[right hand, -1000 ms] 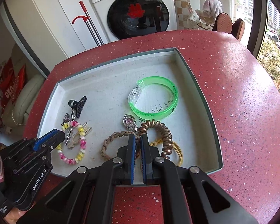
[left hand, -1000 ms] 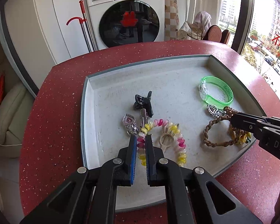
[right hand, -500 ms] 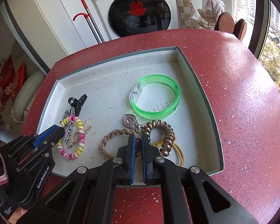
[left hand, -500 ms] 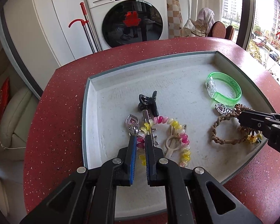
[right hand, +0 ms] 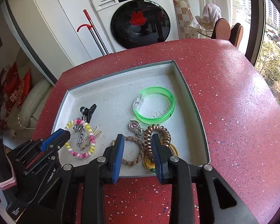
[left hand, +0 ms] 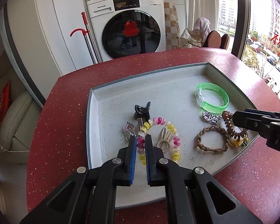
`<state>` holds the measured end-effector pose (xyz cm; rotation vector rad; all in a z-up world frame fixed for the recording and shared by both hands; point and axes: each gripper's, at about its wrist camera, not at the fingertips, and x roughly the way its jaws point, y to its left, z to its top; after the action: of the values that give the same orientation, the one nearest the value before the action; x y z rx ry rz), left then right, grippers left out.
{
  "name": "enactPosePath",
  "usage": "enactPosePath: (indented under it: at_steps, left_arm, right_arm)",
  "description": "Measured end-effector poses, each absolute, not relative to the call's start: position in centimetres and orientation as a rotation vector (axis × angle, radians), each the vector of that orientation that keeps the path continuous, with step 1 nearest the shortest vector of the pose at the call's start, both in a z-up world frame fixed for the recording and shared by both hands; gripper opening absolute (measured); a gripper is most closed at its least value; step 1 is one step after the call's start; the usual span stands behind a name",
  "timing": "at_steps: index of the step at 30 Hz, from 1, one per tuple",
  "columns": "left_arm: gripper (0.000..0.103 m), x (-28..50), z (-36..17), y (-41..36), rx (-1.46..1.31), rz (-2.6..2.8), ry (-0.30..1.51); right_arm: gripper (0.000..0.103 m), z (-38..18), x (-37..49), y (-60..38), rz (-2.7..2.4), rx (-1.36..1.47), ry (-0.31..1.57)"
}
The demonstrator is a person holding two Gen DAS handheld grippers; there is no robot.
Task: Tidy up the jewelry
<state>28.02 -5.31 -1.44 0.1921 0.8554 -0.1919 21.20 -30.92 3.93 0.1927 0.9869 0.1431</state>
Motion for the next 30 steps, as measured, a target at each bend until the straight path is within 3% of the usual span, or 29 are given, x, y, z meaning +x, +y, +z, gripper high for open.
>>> enactPosePath:
  at_steps: [30]
  left_arm:
    - [0.027, 27.8, 0.1, -5.1, 0.157, -0.200, 0.875]
  right_arm:
    - [0.033, 5.1, 19.0, -31.9, 0.126, 0.171, 0.981]
